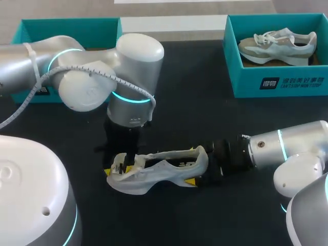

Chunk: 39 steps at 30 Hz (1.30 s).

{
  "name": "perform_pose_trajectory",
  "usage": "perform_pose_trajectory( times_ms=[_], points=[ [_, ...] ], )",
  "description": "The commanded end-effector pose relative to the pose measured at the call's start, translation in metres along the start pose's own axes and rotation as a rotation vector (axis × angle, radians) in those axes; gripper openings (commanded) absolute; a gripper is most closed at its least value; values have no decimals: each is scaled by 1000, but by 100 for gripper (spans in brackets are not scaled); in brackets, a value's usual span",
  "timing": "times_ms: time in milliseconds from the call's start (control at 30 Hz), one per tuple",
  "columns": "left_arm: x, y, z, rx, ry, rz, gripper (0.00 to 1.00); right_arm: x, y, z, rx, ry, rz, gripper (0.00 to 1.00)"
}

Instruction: Take the shoe out of the shoebox, open the shoe tongue, remove and reinsert the insole, then place the shoe into the shoebox

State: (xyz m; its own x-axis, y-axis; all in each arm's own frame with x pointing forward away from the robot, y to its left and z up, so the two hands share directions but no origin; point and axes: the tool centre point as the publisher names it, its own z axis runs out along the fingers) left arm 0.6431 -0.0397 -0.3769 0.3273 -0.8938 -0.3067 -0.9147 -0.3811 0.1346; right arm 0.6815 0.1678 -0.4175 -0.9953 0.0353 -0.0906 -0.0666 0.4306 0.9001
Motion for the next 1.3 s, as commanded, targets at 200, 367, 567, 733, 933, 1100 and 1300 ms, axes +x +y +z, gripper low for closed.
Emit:
perform_pose_trajectory(
  times_ms=[200,367,567,733,933,1100,1300],
  points=[
    [-14,6,-17,33,74,57,100,-2,-3,2,4,0,0,0],
    [-13,14,-48,93,166,316,100,-2,-3,2,4,0,0,0],
    [-7,18,-88,184,229,658,100,-2,-3,2,4,0,0,0],
    [6,17,-118,274,238,935,100,-2,-3,2,4,0,0,0],
    [25,15,-146,385,192,1348,100,-2,-3,2,4,0,0,0],
    [41,19,-162,472,160,1642,100,-2,-3,2,4,0,0,0],
    [62,24,-176,532,278,1930,100,-2,-3,2,4,0,0,0]
  ],
)
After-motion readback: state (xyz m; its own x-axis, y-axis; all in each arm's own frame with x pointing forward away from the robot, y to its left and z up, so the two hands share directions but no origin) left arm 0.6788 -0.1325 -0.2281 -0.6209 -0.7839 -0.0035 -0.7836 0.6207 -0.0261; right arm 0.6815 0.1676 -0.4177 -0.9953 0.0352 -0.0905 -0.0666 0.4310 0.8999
